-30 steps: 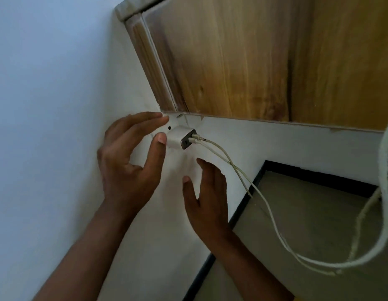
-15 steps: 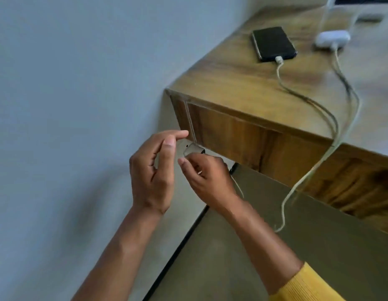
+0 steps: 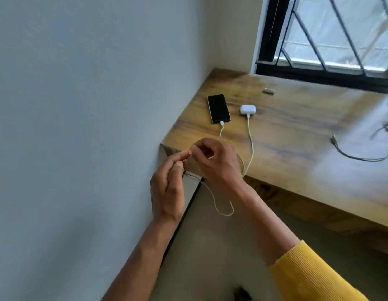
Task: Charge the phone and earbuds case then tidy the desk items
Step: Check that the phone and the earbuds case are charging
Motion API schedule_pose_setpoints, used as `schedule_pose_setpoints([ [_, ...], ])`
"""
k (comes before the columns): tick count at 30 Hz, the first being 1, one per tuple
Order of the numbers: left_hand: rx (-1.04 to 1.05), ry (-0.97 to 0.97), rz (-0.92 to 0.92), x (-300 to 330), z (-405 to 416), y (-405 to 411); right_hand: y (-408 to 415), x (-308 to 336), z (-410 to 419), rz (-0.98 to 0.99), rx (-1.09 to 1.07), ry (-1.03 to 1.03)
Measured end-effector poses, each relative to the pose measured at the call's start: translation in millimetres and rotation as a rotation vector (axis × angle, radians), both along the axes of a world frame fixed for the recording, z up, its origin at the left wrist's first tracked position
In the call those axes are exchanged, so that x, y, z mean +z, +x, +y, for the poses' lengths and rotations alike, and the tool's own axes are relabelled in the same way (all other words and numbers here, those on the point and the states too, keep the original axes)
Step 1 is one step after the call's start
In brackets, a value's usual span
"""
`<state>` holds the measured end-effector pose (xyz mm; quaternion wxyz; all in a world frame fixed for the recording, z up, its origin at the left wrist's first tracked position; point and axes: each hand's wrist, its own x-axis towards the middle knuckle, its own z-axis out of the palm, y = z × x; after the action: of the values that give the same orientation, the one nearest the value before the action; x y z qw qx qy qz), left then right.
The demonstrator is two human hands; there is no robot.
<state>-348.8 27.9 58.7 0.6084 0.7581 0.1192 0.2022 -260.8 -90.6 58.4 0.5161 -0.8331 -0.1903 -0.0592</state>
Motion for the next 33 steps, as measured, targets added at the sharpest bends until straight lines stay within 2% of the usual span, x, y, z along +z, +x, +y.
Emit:
schedule_pose_setpoints([
  [7,-0.016,-0.147,0.156,27.8,-8.7,32.6,15.9,41.3,-29.4,0.147,-0.156,0.037],
  [14,-0.024,-0.199,0.223,11.9,-21.5,102.0,80.3,34.0,-63.3,0.265,-0.276,0.06],
  [23,0.058,-0.209,0.395,-11.7,-35.1,191.1,184.0,-12.2,-75.8,0.475,-0.247,0.084],
  [27,0.033,-0.115,0.476,-26.0,-43.6,223.2,216.9,-23.7,-78.4,0.532,-0.18,-0.009],
  [33,0.073,-0.124,0.561,-42.4,-38.8,264.4,256.1,-37.4,-73.9,0.554,-0.131,-0.16],
])
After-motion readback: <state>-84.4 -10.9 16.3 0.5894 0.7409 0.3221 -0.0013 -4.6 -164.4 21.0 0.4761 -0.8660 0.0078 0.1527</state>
